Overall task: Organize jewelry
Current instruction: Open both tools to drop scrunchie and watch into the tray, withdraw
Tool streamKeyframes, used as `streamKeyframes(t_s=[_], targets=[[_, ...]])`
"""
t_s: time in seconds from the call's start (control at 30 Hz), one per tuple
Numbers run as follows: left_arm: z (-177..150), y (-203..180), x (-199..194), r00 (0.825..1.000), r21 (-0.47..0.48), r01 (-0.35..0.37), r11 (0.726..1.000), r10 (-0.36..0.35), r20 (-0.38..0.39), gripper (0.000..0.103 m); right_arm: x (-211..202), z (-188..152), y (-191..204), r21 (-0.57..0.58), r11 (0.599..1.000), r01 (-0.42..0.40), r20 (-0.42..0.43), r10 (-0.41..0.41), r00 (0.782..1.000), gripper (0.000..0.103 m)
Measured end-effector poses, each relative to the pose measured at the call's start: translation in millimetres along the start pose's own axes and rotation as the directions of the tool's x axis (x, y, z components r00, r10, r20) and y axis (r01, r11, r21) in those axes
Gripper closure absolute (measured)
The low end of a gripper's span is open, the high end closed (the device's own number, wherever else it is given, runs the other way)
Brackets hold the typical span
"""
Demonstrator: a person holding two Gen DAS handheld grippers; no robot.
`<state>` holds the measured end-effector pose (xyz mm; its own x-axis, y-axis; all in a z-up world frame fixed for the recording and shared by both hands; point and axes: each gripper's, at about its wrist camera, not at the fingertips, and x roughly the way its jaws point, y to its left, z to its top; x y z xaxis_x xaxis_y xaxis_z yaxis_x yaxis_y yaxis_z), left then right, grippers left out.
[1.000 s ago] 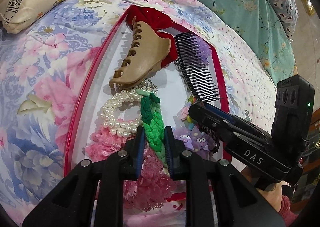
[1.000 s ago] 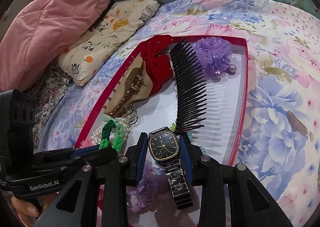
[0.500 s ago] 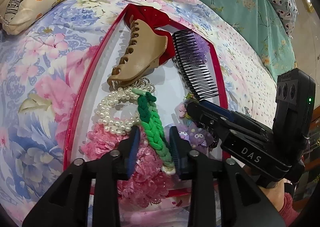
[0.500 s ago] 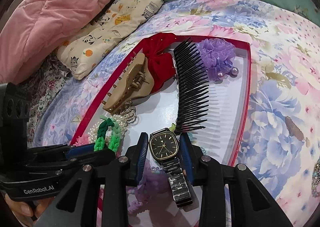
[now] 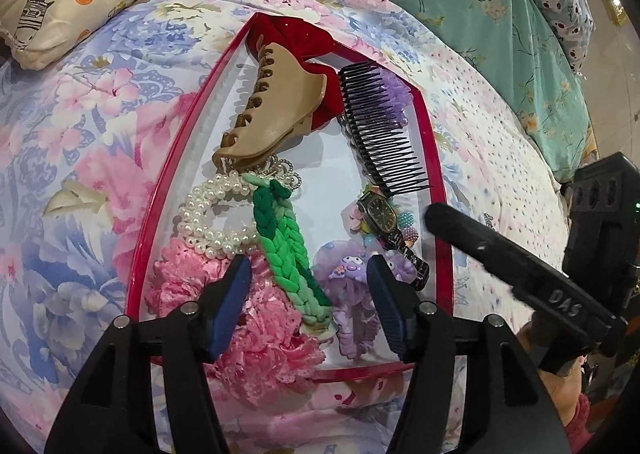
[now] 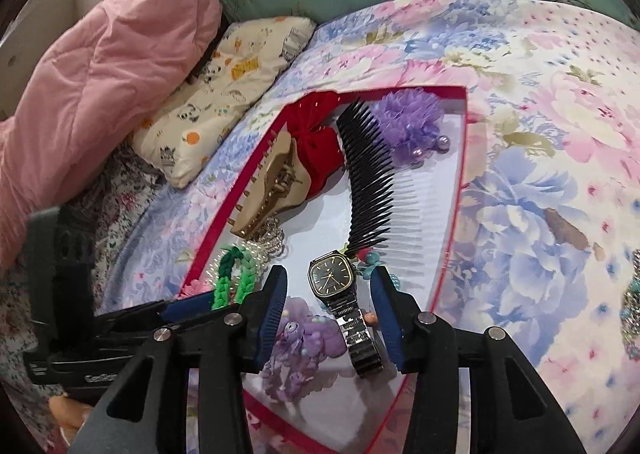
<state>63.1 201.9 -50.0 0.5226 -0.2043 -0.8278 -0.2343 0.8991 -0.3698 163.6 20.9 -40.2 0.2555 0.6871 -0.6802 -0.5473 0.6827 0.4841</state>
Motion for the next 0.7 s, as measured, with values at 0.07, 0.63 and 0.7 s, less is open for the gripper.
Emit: streamKeyframes(t_s=[0.07,0.63,0.7], targets=[[-0.2,-1.5,-1.0,1.0,-0.001,0.0,1.0,0.0,0.001,0.044,-10.0,-0.5,-4.1,0.025,1.0,-0.01,0.018,0.009,1.0,0.053],[-26.4,-4.0,-48.4,0.995,-0.088,0.067,0.994,-0.06,0.078,0.019,-74.0,-20.4,-24.8,0.173,0.971,-0.166,0.121,0.146,0.982,0.032],[-31.6,0.4,-53.8,0.995,-0.121,0.068,0.99,-0.058,0.08,0.019,-77.0,-27.1,-31.0,0.215,0.954,-0.209,0.122,0.186,0.975,0.027]])
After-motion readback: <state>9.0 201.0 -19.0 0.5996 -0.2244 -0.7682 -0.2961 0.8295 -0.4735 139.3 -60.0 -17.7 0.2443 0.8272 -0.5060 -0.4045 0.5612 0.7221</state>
